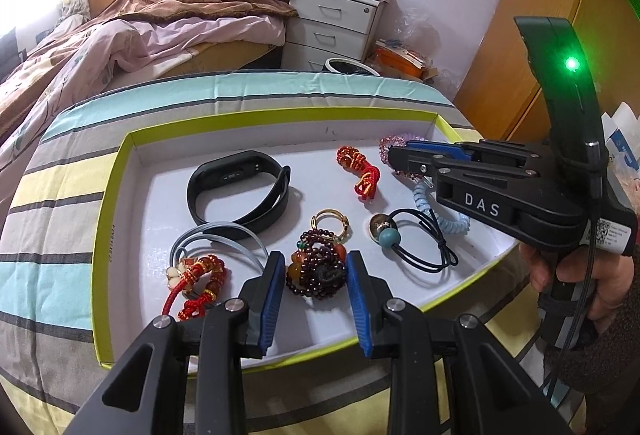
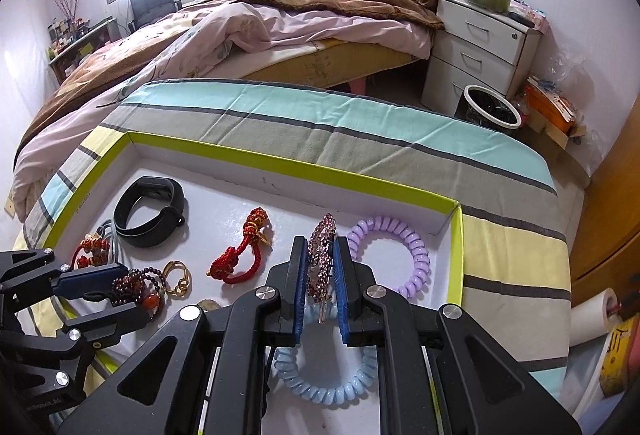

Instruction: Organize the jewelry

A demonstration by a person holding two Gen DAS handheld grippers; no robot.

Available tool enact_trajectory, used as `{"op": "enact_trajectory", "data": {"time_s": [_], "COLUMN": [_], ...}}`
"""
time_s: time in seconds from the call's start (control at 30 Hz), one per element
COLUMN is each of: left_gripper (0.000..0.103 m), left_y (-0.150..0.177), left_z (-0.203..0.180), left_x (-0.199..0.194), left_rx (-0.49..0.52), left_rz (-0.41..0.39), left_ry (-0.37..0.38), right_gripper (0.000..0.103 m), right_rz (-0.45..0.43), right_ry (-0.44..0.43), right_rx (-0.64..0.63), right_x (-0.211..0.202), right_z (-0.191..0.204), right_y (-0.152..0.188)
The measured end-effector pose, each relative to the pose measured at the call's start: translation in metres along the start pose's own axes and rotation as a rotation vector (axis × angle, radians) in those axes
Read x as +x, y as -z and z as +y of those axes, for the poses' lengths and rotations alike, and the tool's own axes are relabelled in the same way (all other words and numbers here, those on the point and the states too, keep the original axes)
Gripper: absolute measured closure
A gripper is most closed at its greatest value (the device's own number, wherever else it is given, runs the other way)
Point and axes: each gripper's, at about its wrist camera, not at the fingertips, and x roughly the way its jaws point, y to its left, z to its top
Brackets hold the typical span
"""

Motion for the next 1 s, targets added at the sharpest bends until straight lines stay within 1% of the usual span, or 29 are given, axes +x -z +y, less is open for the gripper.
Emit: {"op": "enact_trajectory", "data": {"time_s": [0.1, 0.2, 0.23, 0.27, 0.3, 0.37, 0.53, 0.63, 0.67, 0.83, 1.0], "left_gripper": [0.065, 0.065, 0.065, 0.061, 0.057, 0.054, 0.053, 0.047, 0.045, 0.044, 0.044], "left_y": [0.0, -0.001, -0.001, 0.0, 0.0, 0.0, 0.003, 0.006, 0.008, 0.018, 0.03], "left_z": [0.0, -0.001, -0.001, -0.002, -0.002, -0.003, -0.008, -0.008, -0.008, -0.008, -0.01], "left_x": [-0.001, -0.003, -0.004, -0.006, -0.007, -0.01, -0.024, -0.035, -0.041, -0.064, -0.088], "left_rx": [-0.002, -0.003, -0.002, -0.003, -0.003, -0.009, -0.01, -0.015, -0.022, -0.034, -0.026], "left_rz": [-0.001, -0.004, -0.008, -0.013, -0.014, -0.016, -0.042, -0.066, -0.077, -0.121, -0.155], "left_ry": [0.001, 0.003, 0.004, 0.006, 0.008, 0.013, -0.006, -0.031, -0.046, -0.108, -0.184], "right_gripper": [0.078, 0.067, 0.061, 0.06, 0.06, 0.06, 0.06, 0.06, 0.06, 0.06, 0.059], "right_rz": [-0.002, -0.013, -0.017, -0.022, -0.026, -0.038, -0.059, -0.083, -0.088, -0.153, -0.188], "right_ry": [-0.003, -0.014, -0.011, -0.012, -0.016, -0.024, -0.008, 0.008, 0.018, 0.064, 0.083], "right_rx": [0.004, 0.012, 0.012, 0.014, 0.017, 0.026, 0.045, 0.07, 0.074, 0.095, 0.15], "right_x": [-0.001, -0.003, -0.004, -0.006, -0.008, -0.012, -0.029, -0.046, -0.051, -0.086, -0.115], "right_z": [0.001, 0.001, 0.001, 0.001, 0.001, 0.0, 0.001, 0.004, 0.005, 0.021, 0.031], "right_y": [0.002, 0.002, 0.002, 0.002, 0.002, 0.003, 0.011, 0.021, 0.024, 0.046, 0.067]}}
